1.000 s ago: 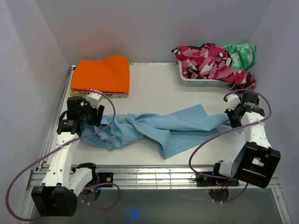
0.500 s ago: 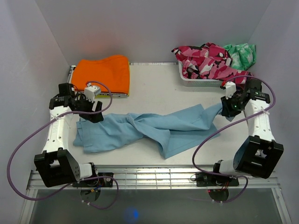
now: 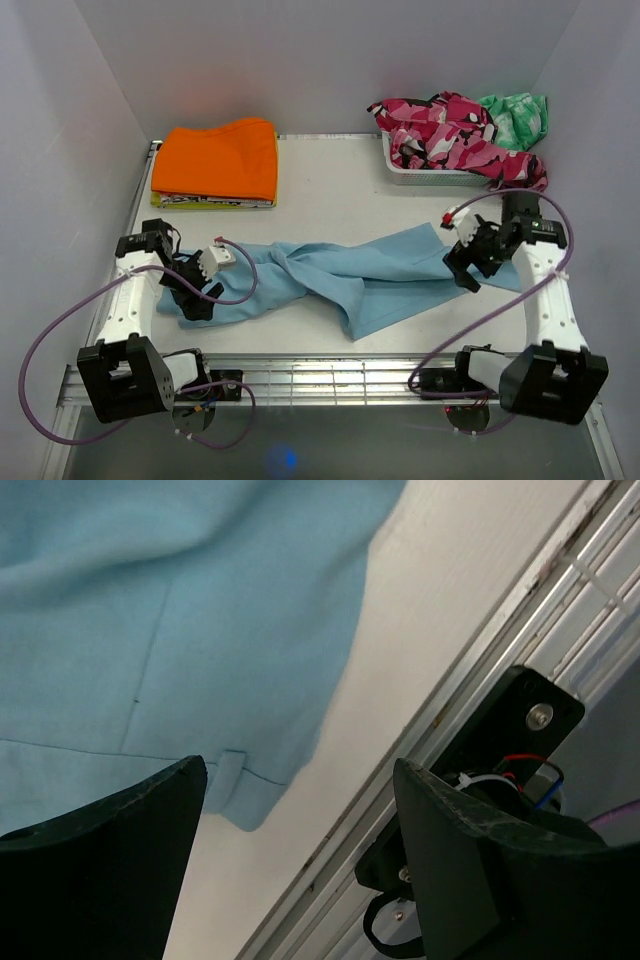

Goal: Fold and stack the trousers
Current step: Flatten the trousers out

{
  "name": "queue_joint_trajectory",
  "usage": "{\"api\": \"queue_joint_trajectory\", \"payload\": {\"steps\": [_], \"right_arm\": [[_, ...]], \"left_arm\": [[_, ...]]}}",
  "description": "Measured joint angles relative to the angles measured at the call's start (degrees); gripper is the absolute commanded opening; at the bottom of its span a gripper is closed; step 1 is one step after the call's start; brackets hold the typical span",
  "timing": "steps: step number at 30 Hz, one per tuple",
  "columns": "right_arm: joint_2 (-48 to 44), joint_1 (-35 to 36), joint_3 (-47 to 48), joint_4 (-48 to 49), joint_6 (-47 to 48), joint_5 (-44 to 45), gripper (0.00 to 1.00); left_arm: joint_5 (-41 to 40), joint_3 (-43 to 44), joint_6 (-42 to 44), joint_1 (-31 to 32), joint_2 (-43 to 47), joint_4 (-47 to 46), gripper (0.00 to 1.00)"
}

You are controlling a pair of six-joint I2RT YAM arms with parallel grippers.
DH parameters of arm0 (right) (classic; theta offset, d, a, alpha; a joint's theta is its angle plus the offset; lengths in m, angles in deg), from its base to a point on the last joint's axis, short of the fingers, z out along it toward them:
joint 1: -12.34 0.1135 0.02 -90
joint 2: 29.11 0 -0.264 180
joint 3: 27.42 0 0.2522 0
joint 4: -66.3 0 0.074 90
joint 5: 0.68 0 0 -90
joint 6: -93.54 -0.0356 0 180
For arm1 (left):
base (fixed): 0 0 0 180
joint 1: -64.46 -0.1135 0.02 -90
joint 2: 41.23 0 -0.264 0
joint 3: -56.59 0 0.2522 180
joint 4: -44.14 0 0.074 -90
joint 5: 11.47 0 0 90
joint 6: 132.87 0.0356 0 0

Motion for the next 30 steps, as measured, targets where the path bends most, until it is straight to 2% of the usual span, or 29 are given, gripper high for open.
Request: {"api": "queue_joint_trajectory", "payload": {"steps": [3, 7, 14, 16, 19, 22, 26, 27, 30], "right_arm": [[-9.53, 8.26, -6.51, -1.14, 3.15, -0.31, 0.86], [-13.33, 20.09, -16.44, -0.07, 4.74, 0.33, 0.80], [-7.23, 25.62, -26.47, 8.13, 7.23, 4.02, 0.90], [-5.14, 26.51, -27.32, 10.97, 7.58, 4.72, 0.89], [-2.47, 27.65, -29.73, 16.65, 8.46, 7.04, 0.81], [-1.46, 28.11, -29.77, 19.08, 8.11, 8.13, 0.64], [0.46, 28.72, -28.92, 21.33, 7.34, 9.42, 0.13], [1.11, 28.89, -28.57, 22.36, 7.19, 10.34, 0.08], [2.21, 29.24, -27.89, 24.13, 6.75, 11.87, 0.08]], "left_arm": [[-1.73, -3.21, 3.43, 0.00, 1.64, 1.09, 0.83], [-3.30, -5.66, 5.46, 0.00, 1.73, 1.49, 0.81], [-3.61, -5.75, 5.73, 0.00, 1.22, 1.60, 0.82], [-3.63, -5.75, 5.44, 0.00, 0.57, 1.57, 0.82], [-3.61, -6.12, 5.09, 0.00, 0.52, 1.01, 0.82], [-3.76, -7.28, 4.90, 0.00, 0.90, 0.02, 0.81], [-3.78, -8.33, 4.92, 0.00, 1.22, -0.81, 0.80], [-3.76, -8.33, 4.92, 0.00, 1.20, -0.98, 0.80], [-3.58, -8.33, 4.76, 0.00, 1.07, -1.55, 0.77]]}}
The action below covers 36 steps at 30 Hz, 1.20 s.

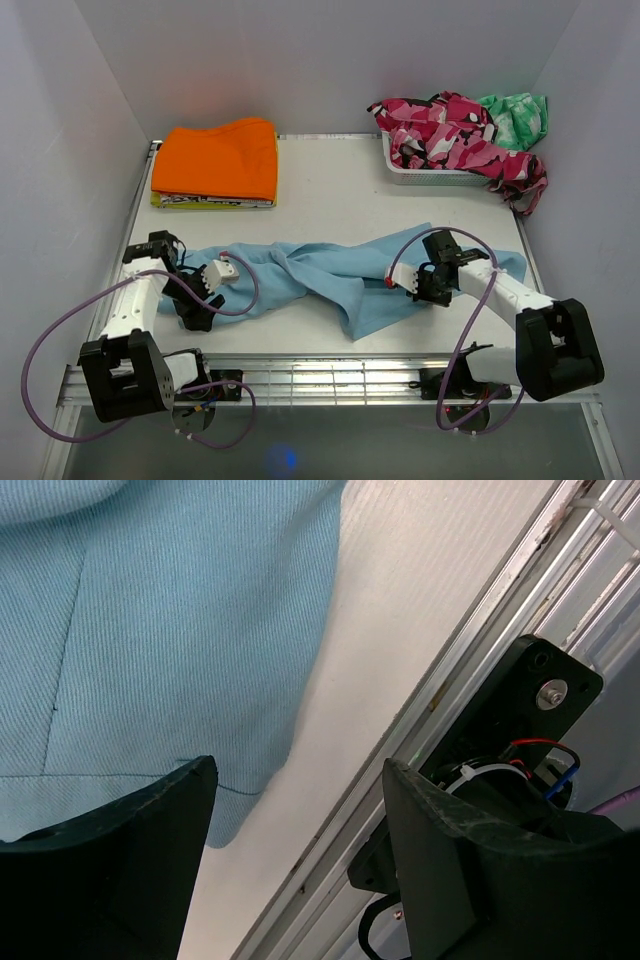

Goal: Fold and stack the trousers
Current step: Flatten the trousers out

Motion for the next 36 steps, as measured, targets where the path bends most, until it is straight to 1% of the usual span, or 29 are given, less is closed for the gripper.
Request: {"api": "queue_joint_trajectory", "payload": {"steps": [3, 5, 7, 8, 9, 13, 17, 21, 23, 24, 27, 28, 31, 32, 34, 35, 36], "right_arm": [[-0.11, 0.24, 1.03, -1.09, -0.15, 0.02, 0.08], [-1.20, 0.24, 2.19, -3.72, -0.35, -0.59, 0.08], [-5.42, 0.20, 4.66, -8.44, -0.94, -2.08, 0.08], [-7.98, 0.20, 6.71, -10.86, -1.20, -3.13, 0.08], [-10.32, 0.20, 9.64, -13.51, -1.55, -4.28, 0.08], [-17.14, 0.20, 22.18, -19.96, -3.34, -7.89, 0.08], [-21.35, 0.24, 30.60, -25.20, -6.36, -9.99, 0.08], [-21.27, 0.26, 38.56, -28.41, -11.30, -10.40, 0.08], [-20.31, 0.26, 43.32, -28.83, -13.94, -10.38, 0.08], [-19.82, 0.26, 45.59, -28.85, -15.15, -10.19, 0.08], [-18.91, 0.26, 50.36, -27.96, -17.33, -8.63, 0.08], [-18.69, 0.26, 51.12, -27.45, -17.68, -7.89, 0.08], [-18.62, 0.24, 51.30, -26.91, -18.10, -4.96, 0.08], [-18.47, 0.24, 51.19, -26.75, -18.10, -3.87, 0.08], [-18.08, -0.15, 50.27, -26.08, -17.62, -1.73, 0.08], [-17.97, -0.63, 49.31, -25.64, -17.18, -0.74, 0.08], [-17.97, -1.62, 47.54, -24.63, -16.31, 0.04, 0.08]], "left_arm": [[0.55, 0.07, -0.04, 0.00, -0.17, -0.26, 0.72], [1.07, 0.15, 0.24, 0.00, -0.11, -0.09, 0.68], [1.40, 0.15, 0.85, 0.00, 0.33, 0.15, 0.64], [1.51, 0.15, 1.16, 0.00, 0.76, 0.28, 0.61], [1.68, 0.15, 1.53, 0.00, 1.22, 0.61, 0.60], [2.73, 0.09, 3.30, 0.00, 2.75, 1.73, 0.59], [2.91, -1.27, 4.92, 0.00, 3.91, 1.97, 0.59], [2.86, -2.93, 6.05, 0.00, 4.07, 1.73, 0.69], [2.84, -3.37, 6.23, 0.00, 4.07, 1.16, 0.70], [2.82, -3.65, 6.21, 0.00, 4.02, 0.63, 0.68], [2.12, -4.61, 6.27, 0.00, 3.67, -1.05, 0.58], [1.68, -5.07, 6.38, 0.00, 3.34, -1.88, 0.51], [-0.11, -6.99, 6.49, 0.00, 3.04, -5.18, 0.34], [-0.66, -7.56, 6.51, 0.00, 3.02, -6.36, 0.21], [-1.46, -7.87, 5.99, 0.00, 2.71, -8.37, 0.13], [-1.60, -7.72, 5.57, 0.00, 2.47, -9.57, 0.04], [-1.57, -7.13, 5.01, 0.00, 2.03, -10.03, 0.01]]}}
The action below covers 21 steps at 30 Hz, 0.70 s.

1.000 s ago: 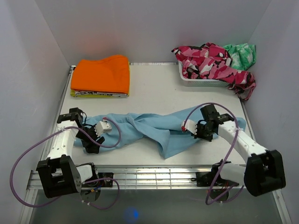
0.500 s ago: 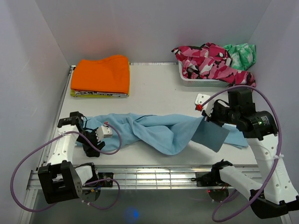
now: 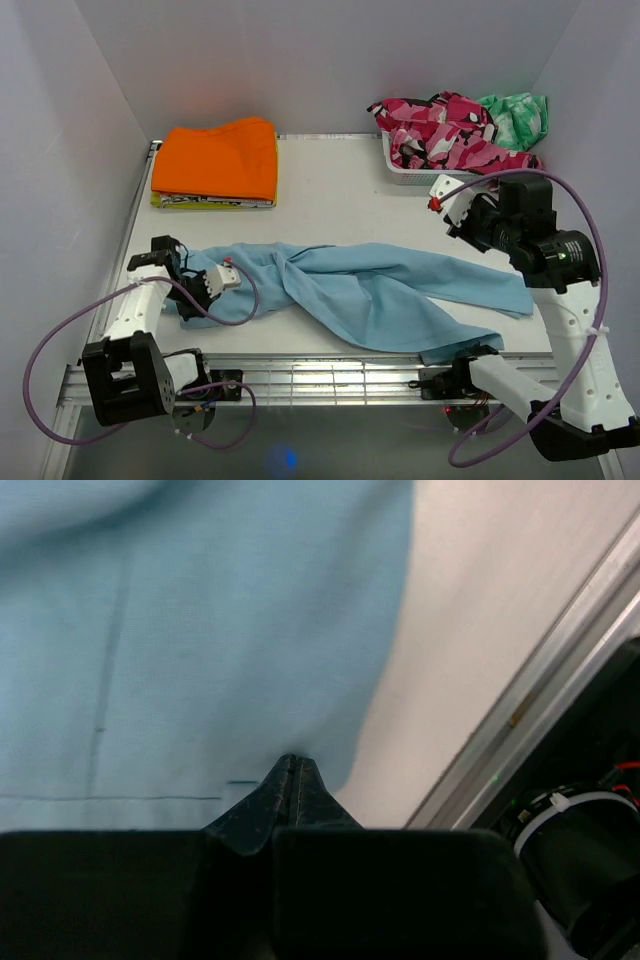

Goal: Fold and stack the trousers
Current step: Flatten the trousers out

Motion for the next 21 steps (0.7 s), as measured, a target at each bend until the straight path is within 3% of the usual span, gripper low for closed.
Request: {"api": "queue_joint_trajectory", "payload": {"steps": [4, 6, 7, 8, 9, 10, 11, 12, 21], "right_arm": [[0.50, -5.31, -8.46, 0.92, 4.09, 0.66, 0.08], [1.73, -6.69, -12.00, -0.02, 5.16, 0.24, 0.22], [2.47, -6.88, -13.77, -0.66, 5.49, -0.24, 0.33], [3.34, -6.97, -15.26, -1.44, 5.64, -0.92, 0.59], [4.31, -7.13, -16.44, -2.21, 5.55, -1.66, 0.70], [5.31, -7.17, -17.33, -2.69, 5.81, -2.38, 0.78], [6.36, -7.21, -17.92, -2.84, 5.88, -3.04, 0.86], [7.48, -7.21, -18.23, -2.84, 5.84, -3.74, 0.88], [22.91, -10.01, -19.71, 4.55, 7.19, -5.53, 0.88]], "left_arm": [[2.03, 7.72, -3.32, 0.00, -3.74, -1.14, 0.00], [3.87, 12.31, -5.31, 0.00, -5.14, -1.57, 0.02], [4.55, 13.86, -5.88, 0.00, -5.44, -1.77, 0.09], [5.29, 16.13, -6.71, 0.00, -5.92, -1.22, 0.18], [5.95, 18.03, -7.65, 0.00, -6.38, -0.79, 0.28], [6.36, 19.91, -8.59, 0.00, -6.99, -0.35, 0.59], [6.91, 22.12, -9.68, 0.00, -8.04, 0.11, 0.77], [7.52, 24.41, -11.28, -0.02, -9.31, 0.37, 0.87], [10.29, 38.05, -21.05, -0.98, -28.35, -0.83, 0.87]]}}
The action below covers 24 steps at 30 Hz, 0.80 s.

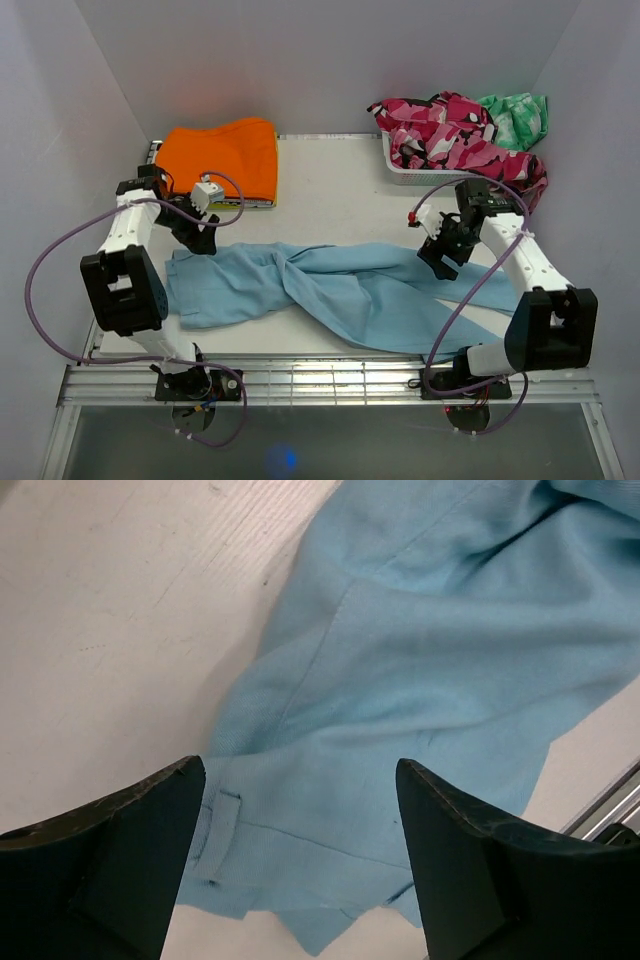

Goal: Fold and stack the trousers
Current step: Flatten the trousers out

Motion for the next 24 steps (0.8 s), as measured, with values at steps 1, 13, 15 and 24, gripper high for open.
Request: {"api": "queue_joint_trajectory", "payload": {"steps": [1, 13, 15, 24], "right_arm": [[1.44, -0.81, -0.48, 1.07, 0.46, 0.20, 0.88], [8.28, -4.57, -10.64, 9.38, 4.96, 2.64, 0.32], [10.14, -4.68, -9.77, 10.05, 4.90, 2.89, 0.08], [18.23, -7.23, 14.47, 9.05, 1.53, 0.94, 0.08]], "left_arm": [[-0.04, 0.55, -0.37, -0.28, -2.21, -0.22, 0.86], [-2.82, -1.29, 1.07, -1.51, -12.50, -0.20, 0.26], [-2.27, -0.15, 0.31, -1.46, -13.31, 0.42, 0.06], [1.38, 16.65, -6.95, -0.98, -16.72, -2.56, 0.00]]}}
